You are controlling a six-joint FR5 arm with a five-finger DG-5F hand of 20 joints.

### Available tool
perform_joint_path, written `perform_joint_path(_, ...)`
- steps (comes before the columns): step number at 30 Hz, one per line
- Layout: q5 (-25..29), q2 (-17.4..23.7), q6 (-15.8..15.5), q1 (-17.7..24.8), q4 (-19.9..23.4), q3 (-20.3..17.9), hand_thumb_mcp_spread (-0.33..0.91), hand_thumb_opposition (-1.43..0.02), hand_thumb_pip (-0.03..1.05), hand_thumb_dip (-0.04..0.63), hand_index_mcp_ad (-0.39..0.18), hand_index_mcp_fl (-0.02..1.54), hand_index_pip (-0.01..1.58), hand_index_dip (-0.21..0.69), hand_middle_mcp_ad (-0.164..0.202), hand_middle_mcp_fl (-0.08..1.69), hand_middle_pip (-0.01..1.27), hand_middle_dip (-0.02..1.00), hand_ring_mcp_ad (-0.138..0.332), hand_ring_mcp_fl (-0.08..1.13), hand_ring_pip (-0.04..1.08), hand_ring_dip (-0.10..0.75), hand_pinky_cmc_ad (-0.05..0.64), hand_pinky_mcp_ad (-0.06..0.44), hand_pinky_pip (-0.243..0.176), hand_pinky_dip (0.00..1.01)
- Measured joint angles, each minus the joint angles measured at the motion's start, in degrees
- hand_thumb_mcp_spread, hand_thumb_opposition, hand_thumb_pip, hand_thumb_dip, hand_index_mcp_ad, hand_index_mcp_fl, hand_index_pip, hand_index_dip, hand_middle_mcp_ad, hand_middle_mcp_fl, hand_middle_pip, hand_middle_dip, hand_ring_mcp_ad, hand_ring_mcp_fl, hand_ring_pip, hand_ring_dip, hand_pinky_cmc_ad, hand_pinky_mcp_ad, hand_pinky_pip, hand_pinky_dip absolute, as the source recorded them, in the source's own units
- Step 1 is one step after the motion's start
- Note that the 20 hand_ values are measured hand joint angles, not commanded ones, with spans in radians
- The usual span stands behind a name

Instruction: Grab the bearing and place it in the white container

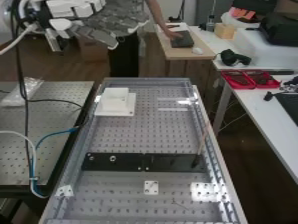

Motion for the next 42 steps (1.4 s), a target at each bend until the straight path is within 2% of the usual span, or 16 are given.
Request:
perform_joint_path(7,-1.94,-0.76,-1.60,-1.90,-0.74,1.25,0.22,-0.76,0.53,0.161,-0.161,0.16,0.10,0.169,0.075,0.01,0.13,0.12,0.134,0.01,0.09,0.010,0.368,0.297,-0.093,0.25)
perform_joint_path(16,-3.24,-1.06,-1.78,-3.40,-0.38,1.17,0.22,-0.76,0.54,0.161,-0.161,0.14,0.11,0.168,0.073,0.00,0.13,0.12,0.134,0.01,0.10,0.014,0.379,0.293,-0.093,0.25)
perform_joint_path(26,-8.36,-1.99,-1.72,-10.04,-0.10,1.70,0.22,-0.76,0.54,0.161,-0.162,0.14,0.11,0.164,0.073,0.00,0.13,0.13,0.134,0.01,0.09,0.014,0.379,0.293,-0.093,0.25)
perform_joint_path(34,-14.18,-5.42,-0.78,-16.32,2.72,1.75,0.22,-0.76,0.54,0.159,-0.161,0.14,0.11,0.164,0.073,0.00,0.13,0.13,0.134,0.01,0.10,0.016,0.379,0.293,-0.093,0.25)
perform_joint_path(42,-15.68,-7.54,1.41,-17.86,4.34,1.58,0.22,-0.76,0.54,0.159,-0.161,0.12,0.11,0.164,0.073,0.00,0.13,0.13,0.134,0.01,0.10,0.016,0.379,0.297,-0.093,0.25)
